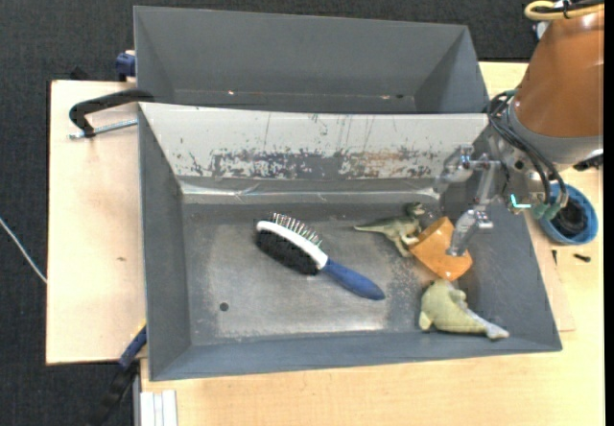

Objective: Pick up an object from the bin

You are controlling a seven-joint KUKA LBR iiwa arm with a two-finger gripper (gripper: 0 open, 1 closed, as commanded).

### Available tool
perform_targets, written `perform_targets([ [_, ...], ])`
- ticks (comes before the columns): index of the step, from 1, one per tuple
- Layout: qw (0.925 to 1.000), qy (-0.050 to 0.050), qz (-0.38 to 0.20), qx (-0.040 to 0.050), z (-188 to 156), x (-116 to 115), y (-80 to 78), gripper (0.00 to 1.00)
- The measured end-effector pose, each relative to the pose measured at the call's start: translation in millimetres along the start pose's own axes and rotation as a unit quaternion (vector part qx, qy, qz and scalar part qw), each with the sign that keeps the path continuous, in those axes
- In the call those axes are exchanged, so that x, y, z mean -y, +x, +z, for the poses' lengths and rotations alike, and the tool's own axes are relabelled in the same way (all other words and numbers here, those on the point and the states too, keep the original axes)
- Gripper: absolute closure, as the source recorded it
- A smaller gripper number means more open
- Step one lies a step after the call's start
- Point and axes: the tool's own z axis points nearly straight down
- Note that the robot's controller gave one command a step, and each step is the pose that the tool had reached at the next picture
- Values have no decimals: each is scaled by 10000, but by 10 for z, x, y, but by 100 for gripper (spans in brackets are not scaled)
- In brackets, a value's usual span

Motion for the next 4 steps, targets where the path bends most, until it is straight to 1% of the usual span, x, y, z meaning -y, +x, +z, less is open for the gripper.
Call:
perform_targets([
  [1, 9773, -1, -2116, 30, 1287, -38, -218, 0],
  [2, 9794, 7, -2015, 150, 1413, -38, -326, 0],
  [3, 9797, 15, -1996, 168, 1410, -23, -341, 100],
  [4, 9458, 31, -3245, 89, 209, -270, -476, 100],
])
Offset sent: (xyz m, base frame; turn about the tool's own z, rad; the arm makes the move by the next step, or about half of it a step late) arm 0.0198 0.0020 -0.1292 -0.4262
